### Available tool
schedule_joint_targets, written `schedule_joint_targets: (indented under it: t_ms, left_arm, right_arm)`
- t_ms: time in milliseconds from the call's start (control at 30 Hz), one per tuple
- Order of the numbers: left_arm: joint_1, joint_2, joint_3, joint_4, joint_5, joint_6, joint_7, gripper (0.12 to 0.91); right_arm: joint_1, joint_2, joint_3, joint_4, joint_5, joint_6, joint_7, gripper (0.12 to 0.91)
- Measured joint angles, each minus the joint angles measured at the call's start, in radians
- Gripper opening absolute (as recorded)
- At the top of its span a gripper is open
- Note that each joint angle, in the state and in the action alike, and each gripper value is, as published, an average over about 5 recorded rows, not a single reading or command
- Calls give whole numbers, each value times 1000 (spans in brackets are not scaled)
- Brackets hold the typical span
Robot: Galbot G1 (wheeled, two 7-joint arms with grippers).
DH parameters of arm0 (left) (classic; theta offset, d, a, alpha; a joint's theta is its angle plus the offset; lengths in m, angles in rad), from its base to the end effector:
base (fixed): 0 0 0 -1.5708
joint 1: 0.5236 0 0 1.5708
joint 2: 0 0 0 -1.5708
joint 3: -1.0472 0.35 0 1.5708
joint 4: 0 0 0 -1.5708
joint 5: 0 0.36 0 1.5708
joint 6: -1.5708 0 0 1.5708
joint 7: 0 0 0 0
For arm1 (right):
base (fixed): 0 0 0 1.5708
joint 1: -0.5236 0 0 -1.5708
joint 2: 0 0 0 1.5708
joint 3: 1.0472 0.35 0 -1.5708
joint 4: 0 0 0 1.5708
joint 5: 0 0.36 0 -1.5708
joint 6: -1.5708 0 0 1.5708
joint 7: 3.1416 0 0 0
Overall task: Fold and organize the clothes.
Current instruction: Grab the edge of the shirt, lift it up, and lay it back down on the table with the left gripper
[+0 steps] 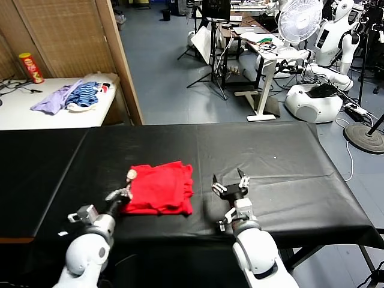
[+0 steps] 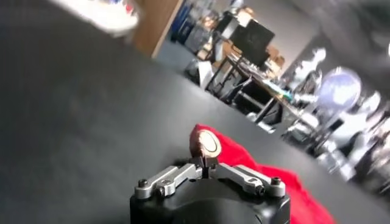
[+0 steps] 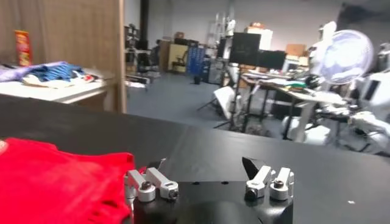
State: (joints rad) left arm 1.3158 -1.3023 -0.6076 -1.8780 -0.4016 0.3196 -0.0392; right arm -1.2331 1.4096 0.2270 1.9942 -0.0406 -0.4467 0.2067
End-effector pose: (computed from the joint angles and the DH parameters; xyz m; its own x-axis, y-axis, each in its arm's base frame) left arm 0.2700 0.0917 -0.3075 -0.9631 0.0018 0.2690 -0.0287 0.9936 -0.1095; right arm 0.2688 0.0623 -0.2692 -0.9752 -0.0691 0.2102 -0.1087 0.9770 -0.1834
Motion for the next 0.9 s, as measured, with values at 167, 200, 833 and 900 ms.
schedule_joint_targets:
  t_ms: [167,200,833,900]
  left_arm:
    - [16,68,-22,-19,363,-38,21,136]
    - [19,84,-27,-20,426,-48,22,136]
    - [23,158,77,-202,399,72,21,136]
    - [5,118,133,-198,265,80,17,136]
  right_arm:
    - [-13,-2,14,1,-13,-7,3,798]
    - [-15,-2,16,2,-13,-6,3,798]
    - [-48,2,22,3,-27,3,-20,798]
    - [-56,-5,28,8,-20,10,-31,798]
